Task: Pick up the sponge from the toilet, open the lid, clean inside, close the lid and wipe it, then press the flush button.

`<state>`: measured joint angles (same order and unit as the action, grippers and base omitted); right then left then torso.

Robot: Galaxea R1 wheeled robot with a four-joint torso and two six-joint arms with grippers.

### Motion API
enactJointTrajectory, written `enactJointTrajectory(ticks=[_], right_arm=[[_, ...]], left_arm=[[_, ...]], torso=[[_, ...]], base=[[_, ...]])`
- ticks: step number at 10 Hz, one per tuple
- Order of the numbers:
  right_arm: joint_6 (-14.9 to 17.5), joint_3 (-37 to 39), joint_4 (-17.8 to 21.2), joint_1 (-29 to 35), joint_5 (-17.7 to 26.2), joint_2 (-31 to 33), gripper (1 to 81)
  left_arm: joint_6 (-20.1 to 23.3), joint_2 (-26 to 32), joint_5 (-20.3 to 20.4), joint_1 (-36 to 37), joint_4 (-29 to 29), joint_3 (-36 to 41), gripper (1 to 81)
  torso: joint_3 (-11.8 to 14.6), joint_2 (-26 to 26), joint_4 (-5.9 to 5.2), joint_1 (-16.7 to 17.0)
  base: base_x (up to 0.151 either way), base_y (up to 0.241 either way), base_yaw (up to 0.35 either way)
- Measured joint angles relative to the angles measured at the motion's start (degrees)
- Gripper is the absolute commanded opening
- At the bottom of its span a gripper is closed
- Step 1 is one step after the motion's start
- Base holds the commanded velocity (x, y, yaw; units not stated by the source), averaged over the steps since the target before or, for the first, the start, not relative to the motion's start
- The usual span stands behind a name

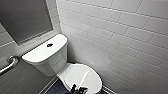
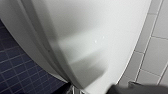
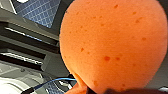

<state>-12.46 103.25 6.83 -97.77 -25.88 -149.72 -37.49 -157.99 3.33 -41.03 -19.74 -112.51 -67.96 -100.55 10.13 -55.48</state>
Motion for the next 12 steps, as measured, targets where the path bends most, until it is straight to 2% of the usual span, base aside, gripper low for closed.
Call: enactJointTrajectory(ticks=[7, 12], right_arm=[[0.0, -1.3, 0.0, 0.0, 0.0, 0.8, 1.0], [0.0, -1.3, 0.0, 0.0, 0.0, 0.3, 1.0]], left_arm=[[-0.5, -2.6, -1.1, 0.3, -0.3, -2.7, 81.1], [-0.4, -0.3, 1.3, -0.1, -0.3, -0.1, 81.1]], torso=[[0.0, 0.0, 0.0, 0.0], [0.0, 0.0, 0.0, 0.0]], base=[[0.0, 0.0, 0.0], [0.0, 0.0, 0.0]])
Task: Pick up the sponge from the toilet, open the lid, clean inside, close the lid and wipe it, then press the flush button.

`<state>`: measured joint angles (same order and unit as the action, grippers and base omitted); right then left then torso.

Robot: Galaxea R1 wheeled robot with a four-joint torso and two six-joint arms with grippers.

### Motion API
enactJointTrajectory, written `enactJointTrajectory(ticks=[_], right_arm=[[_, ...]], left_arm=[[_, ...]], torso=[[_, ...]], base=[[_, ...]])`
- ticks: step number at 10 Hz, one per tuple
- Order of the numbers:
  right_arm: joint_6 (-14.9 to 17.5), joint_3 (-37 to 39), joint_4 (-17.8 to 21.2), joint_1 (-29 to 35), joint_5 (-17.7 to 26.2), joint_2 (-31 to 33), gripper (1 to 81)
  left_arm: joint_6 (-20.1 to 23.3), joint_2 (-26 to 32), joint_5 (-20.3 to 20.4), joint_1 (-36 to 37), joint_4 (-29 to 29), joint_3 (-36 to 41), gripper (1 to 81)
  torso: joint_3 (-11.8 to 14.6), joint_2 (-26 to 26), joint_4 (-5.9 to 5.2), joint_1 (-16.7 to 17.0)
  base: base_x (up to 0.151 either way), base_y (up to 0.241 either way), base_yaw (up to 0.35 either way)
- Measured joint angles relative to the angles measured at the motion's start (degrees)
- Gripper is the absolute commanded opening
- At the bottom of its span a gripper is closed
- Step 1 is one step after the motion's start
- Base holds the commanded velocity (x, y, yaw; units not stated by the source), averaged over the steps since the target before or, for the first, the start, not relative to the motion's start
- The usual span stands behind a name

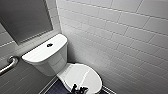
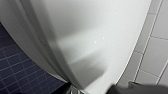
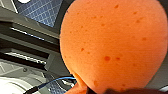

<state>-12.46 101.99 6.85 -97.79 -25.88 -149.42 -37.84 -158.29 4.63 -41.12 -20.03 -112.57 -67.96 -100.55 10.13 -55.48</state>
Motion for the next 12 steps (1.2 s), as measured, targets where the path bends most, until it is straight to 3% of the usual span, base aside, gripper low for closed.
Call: enactJointTrajectory(ticks=[12], right_arm=[[0.0, 0.0, 0.0, 0.0, 0.0, 0.0, 1.0]], left_arm=[[-0.9, 8.4, 6.6, 0.0, 2.2, 15.3, 81.1]], torso=[[0.0, 0.0, 0.0, 0.0]], base=[[0.0, 0.0, 0.0]])
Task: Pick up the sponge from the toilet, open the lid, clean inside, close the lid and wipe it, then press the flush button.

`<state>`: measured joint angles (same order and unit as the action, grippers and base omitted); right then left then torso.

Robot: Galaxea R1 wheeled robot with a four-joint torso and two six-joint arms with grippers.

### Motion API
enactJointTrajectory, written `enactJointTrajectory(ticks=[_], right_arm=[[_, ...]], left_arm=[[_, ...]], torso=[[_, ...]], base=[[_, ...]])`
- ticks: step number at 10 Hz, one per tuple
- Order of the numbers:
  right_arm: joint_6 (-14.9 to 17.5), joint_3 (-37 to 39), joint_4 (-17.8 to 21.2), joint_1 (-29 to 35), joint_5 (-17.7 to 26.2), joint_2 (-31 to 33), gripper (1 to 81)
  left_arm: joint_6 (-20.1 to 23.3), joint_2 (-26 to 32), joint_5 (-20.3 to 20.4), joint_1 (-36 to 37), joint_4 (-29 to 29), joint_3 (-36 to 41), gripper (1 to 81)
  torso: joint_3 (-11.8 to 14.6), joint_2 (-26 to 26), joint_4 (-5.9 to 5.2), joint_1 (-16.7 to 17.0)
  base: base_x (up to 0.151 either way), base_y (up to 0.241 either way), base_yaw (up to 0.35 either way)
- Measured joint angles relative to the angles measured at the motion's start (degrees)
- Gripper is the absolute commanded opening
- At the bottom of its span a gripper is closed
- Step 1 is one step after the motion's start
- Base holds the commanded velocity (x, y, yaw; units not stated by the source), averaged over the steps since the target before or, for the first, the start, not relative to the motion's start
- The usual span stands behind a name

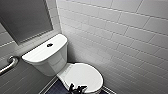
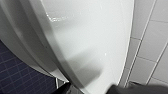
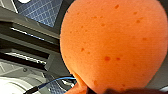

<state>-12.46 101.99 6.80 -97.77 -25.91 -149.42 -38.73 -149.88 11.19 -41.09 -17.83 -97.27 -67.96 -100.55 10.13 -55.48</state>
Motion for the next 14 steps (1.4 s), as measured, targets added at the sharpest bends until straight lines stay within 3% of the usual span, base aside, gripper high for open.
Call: enactJointTrajectory(ticks=[3, 8, 11, 14], right_arm=[[0.0, 0.0, 0.0, 0.0, -0.2, -0.1, 1.0], [-0.3, 0.0, 0.1, 0.0, -0.6, -0.5, 1.0], [-0.2, 0.1, 0.1, 0.0, -0.6, -0.5, 1.0], [-0.3, 0.2, 0.1, -0.2, -0.5, -0.7, 1.0]], left_arm=[[-6.2, 1.8, 2.2, 0.0, 0.0, 2.3, 81.1], [-9.4, 8.0, 9.5, 0.4, 0.0, 11.9, 81.1], [-11.4, 10.2, 14.6, 1.2, -0.2, 13.9, 81.1], [-15.6, 11.8, 16.5, 1.8, -0.1, 15.3, 81.1]], torso=[[0.0, 0.0, 0.0, 0.0], [0.2, 0.0, 0.0, 0.0], [2.4, 0.0, 0.0, 0.0], [2.6, 0.0, 0.0, 0.0]], base=[[0.0, 0.0, 0.0], [0.0, 0.0, 0.0], [0.0, 0.0, 0.0], [0.0, 0.0, 0.0]])
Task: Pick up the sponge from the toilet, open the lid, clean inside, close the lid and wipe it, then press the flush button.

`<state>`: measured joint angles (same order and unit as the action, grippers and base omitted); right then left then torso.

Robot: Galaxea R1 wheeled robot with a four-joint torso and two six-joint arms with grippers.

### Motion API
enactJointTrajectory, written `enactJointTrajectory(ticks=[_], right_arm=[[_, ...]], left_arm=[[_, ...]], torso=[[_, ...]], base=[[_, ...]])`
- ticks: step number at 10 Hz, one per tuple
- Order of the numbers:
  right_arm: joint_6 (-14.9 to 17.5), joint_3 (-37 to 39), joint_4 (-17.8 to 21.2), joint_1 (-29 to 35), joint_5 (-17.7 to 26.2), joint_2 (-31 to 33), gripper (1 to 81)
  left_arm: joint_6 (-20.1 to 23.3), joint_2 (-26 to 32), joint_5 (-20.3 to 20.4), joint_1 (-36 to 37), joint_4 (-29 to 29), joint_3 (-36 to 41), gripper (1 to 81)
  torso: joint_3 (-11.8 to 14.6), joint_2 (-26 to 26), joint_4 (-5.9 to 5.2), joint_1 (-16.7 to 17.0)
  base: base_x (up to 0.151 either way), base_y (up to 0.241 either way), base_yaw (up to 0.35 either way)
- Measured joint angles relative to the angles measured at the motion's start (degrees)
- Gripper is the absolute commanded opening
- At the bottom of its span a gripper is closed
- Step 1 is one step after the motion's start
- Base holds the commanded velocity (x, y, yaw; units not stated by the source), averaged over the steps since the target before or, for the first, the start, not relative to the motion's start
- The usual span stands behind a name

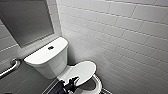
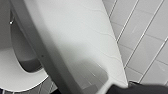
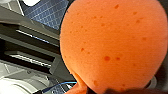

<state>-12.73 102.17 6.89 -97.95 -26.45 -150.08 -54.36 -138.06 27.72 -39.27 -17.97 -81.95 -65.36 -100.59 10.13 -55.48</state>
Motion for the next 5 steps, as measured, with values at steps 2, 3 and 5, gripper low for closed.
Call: enactJointTrajectory(ticks=[2, 3, 5], right_arm=[[0.0, 0.4, 0.0, 0.0, -0.1, -0.1, 1.0], [0.0, 0.4, 0.0, 0.0, -0.1, -0.1, 1.0], [0.0, 0.6, 0.0, -0.2, -0.1, -0.1, 1.0]], left_arm=[[-1.3, 3.4, 2.3, 1.0, 0.2, 3.1, 81.1], [-1.6, 5.2, 3.9, 1.3, 0.2, 4.5, 81.1], [-2.8, 8.6, 6.4, 1.7, 0.3, 7.0, 81.1]], torso=[[0.0, 0.0, 0.0, 0.0], [0.0, 0.0, 0.0, 0.0], [0.0, 0.0, 0.0, 0.0]], base=[[0.0, 0.0, 0.0], [0.0, 0.0, 0.0], [0.0, 0.0, 0.0]])
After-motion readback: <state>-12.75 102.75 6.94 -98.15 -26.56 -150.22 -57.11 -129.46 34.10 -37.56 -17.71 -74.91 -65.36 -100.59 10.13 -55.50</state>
